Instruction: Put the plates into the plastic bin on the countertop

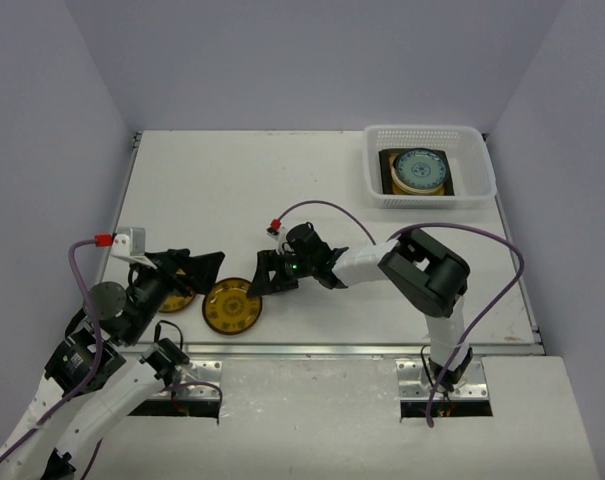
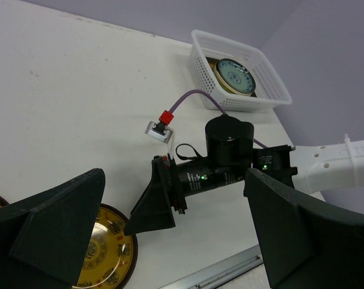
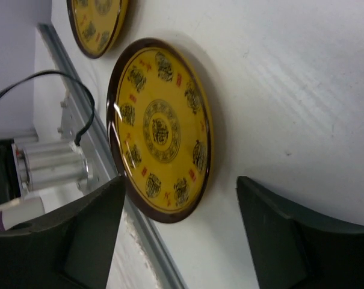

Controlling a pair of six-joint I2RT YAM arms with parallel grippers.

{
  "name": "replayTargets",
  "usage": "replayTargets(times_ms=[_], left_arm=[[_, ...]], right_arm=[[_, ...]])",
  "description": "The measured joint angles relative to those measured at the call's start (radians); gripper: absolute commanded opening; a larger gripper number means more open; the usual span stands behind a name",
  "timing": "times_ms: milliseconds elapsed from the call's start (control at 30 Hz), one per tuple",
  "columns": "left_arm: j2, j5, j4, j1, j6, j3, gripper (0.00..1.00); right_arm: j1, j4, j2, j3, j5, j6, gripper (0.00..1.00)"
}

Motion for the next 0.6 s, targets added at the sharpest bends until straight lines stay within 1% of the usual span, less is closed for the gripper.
replayTargets(times_ms=[100, 200, 233, 267, 333, 367, 467, 533, 600], left_arm=[[-0.002, -0.004, -0.002, 0.000, -0.003, 0.000, 1.00], [-0.011, -0.006, -0.004, 0.000, -0.004, 0.000, 1.00], [-0.016, -0.007, -0.004, 0.000, -0.004, 0.000, 1.00], [-0.020, -0.007, -0.004, 0.000, -0.004, 0.000, 1.00], [-0.024, -0.007, -0.004, 0.000, -0.004, 0.000, 1.00], [-0.025, -0.007, -0.004, 0.000, -0.005, 0.000, 1.00], [-0.025, -0.007, -0.004, 0.000, -0.008, 0.000, 1.00], [-0.026, -0.007, -0.004, 0.000, -0.010, 0.000, 1.00], [-0.028, -0.007, -0.004, 0.000, -0.011, 0.000, 1.00]], right_arm=[[0.006, 0.057, 0.045, 0.006, 0.025, 0.053, 0.62], [0.015, 0.090, 0.065, 0.007, 0.056, 0.092, 0.56], [0.018, 0.104, 0.076, 0.007, 0.060, 0.107, 0.52], [0.021, 0.122, 0.085, 0.007, 0.063, 0.121, 0.43], [0.027, 0.142, 0.097, 0.004, 0.081, 0.145, 0.33], [0.029, 0.155, 0.102, -0.003, 0.085, 0.156, 0.24], [0.033, 0.178, 0.106, -0.031, 0.099, 0.183, 0.03], [0.033, 0.192, 0.106, -0.045, 0.102, 0.195, 0.00], [0.034, 0.200, 0.101, -0.057, 0.105, 0.200, 0.00]])
